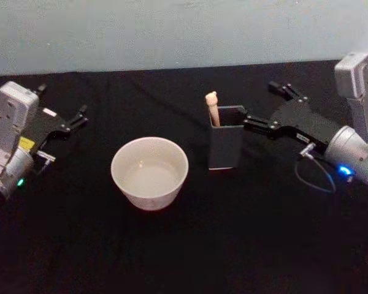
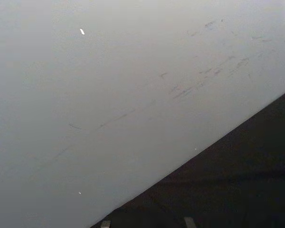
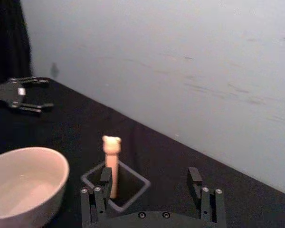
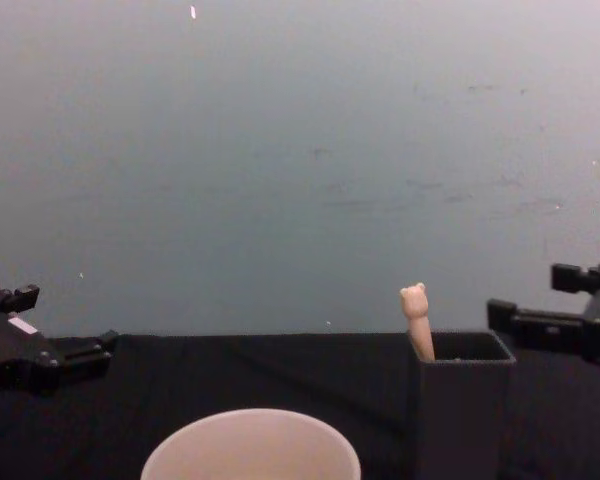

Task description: Pick up the stirring spoon with one hand, stir inside the cup, then place it back in its original position.

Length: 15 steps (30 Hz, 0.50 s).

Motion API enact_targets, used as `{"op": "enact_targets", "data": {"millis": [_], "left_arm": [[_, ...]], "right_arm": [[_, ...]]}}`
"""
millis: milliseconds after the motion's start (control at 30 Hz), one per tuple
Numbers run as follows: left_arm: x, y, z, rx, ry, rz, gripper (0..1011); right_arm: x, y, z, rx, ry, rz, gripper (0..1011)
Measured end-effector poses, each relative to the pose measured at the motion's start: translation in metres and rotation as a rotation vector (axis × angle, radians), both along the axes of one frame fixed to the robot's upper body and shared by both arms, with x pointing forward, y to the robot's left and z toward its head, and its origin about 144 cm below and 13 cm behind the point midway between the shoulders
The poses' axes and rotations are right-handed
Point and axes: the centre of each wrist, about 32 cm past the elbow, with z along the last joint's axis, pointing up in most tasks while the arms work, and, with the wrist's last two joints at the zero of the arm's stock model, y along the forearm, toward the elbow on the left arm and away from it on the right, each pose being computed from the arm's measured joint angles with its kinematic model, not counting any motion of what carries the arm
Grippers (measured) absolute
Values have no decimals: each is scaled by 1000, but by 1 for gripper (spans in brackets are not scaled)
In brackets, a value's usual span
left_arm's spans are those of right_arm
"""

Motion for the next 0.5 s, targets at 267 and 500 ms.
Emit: {"op": "enact_targets", "data": {"millis": [267,500], "left_arm": [[0,0,0,0,0,0,1001],[0,0,0,0,0,0,1001]], "right_arm": [[9,10,11,-18,58,83,1003],[22,23,23,-69,116,121,1002]]}}
